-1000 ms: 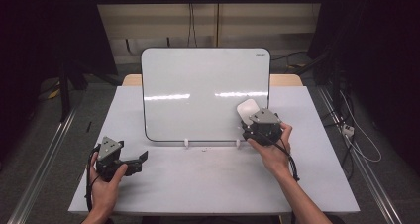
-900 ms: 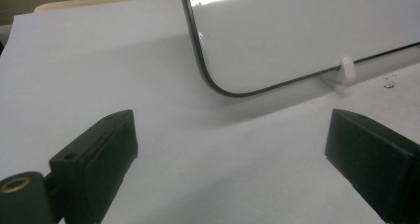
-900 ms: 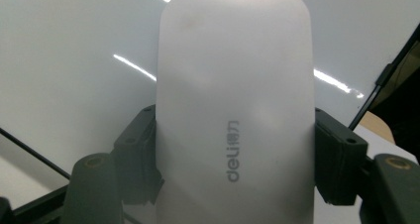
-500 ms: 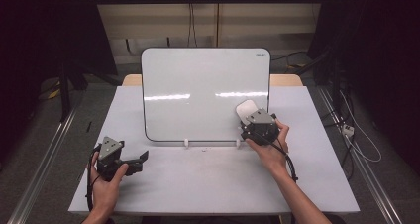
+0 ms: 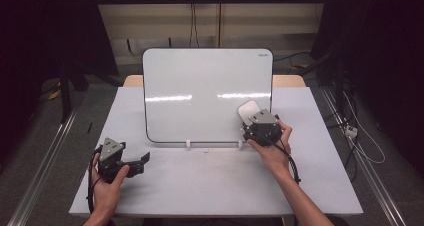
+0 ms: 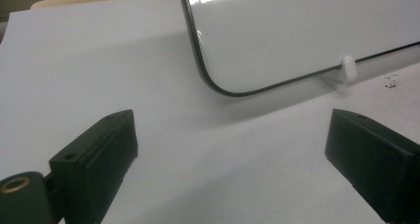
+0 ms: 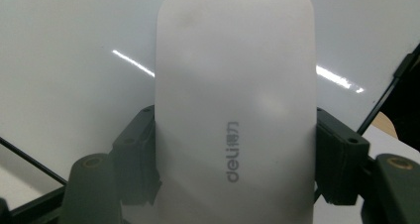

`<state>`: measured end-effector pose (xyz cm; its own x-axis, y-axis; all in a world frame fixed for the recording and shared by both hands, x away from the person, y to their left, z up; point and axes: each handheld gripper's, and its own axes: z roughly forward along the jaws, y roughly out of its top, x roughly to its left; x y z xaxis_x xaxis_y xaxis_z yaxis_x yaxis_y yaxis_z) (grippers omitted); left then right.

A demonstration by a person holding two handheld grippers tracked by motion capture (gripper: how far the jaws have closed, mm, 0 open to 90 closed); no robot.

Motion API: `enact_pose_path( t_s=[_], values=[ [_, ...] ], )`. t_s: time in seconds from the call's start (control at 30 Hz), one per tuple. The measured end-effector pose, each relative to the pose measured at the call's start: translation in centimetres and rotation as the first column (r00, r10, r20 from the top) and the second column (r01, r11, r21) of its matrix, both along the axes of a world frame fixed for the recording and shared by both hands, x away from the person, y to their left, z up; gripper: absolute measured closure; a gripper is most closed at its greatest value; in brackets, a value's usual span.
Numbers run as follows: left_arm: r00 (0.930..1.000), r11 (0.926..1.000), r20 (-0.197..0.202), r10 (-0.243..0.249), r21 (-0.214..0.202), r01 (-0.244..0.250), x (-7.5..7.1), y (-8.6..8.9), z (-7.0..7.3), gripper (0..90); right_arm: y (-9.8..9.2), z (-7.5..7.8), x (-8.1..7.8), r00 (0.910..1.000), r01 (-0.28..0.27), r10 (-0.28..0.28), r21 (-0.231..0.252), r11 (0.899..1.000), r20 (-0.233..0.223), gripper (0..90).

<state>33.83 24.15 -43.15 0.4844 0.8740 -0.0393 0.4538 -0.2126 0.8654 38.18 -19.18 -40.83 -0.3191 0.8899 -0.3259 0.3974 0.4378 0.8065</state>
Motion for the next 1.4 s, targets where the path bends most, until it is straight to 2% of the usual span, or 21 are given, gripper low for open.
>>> enact_pose_path(
  t_s=[0.23, 0.37, 0.7, 0.8, 0.9, 1.17, 1.23, 1.33, 1.4],
  values=[
    [1.0000, 1.0000, 0.001, 0.002, -0.003, -0.002, -0.1, 0.1, 0.0, 5.9, 0.0, 0.1, 0.0, 1.0000, -0.005, 0.005, -0.006, 1.000, -0.004, 30.9],
    [1.0000, 1.0000, 0.003, -0.002, -0.002, 0.002, -0.1, 0.2, 0.0, 5.9, -0.1, 0.2, 0.0, 0.9999, -0.009, 0.009, 0.009, 1.000, -0.009, 29.5],
    [1.0000, 1.0000, 0.003, -0.002, -0.001, 0.002, -0.2, 0.3, 0.0, 5.9, -0.4, 0.4, -0.1, 0.9999, -0.013, 0.013, 0.068, 0.998, -0.010, 10.3],
    [1.0000, 1.0000, 0.000, -0.004, -0.005, 0.004, -0.1, 0.2, 0.0, 5.9, -0.5, 0.5, -0.1, 0.9993, -0.022, 0.026, 0.136, 0.991, -0.028, 8.9],
    [1.0000, 1.0000, 0.001, -0.005, -0.005, 0.005, 0.0, 0.2, -0.1, 5.9, -0.4, 0.6, -0.2, 0.9992, -0.031, 0.034, 0.130, 0.991, -0.022, 8.3],
    [0.9999, 0.9999, 0.010, -0.008, -0.009, 0.008, 0.0, 0.3, 0.1, 5.9, -0.7, 0.9, -0.6, 0.9979, -0.046, 0.053, 0.179, 0.983, -0.037, 7.3],
    [0.9999, 0.9999, 0.009, -0.004, -0.011, 0.004, 0.1, 0.3, 0.1, 5.9, -0.7, 0.9, -0.8, 0.9980, -0.046, 0.053, 0.170, 0.984, -0.035, 7.3],
    [1.0000, 1.0000, 0.009, -0.004, -0.008, 0.004, 0.1, 0.2, 0.1, 5.9, -0.9, 1.0, -1.0, 0.9977, -0.035, 0.045, 0.175, 0.984, -0.051, 7.4],
    [1.0000, 1.0000, 0.009, -0.004, -0.007, 0.004, 0.1, 0.2, 0.1, 5.9, -1.1, 0.9, -1.2, 0.9971, -0.028, 0.041, 0.196, 0.980, -0.064, 7.9]
  ],
)
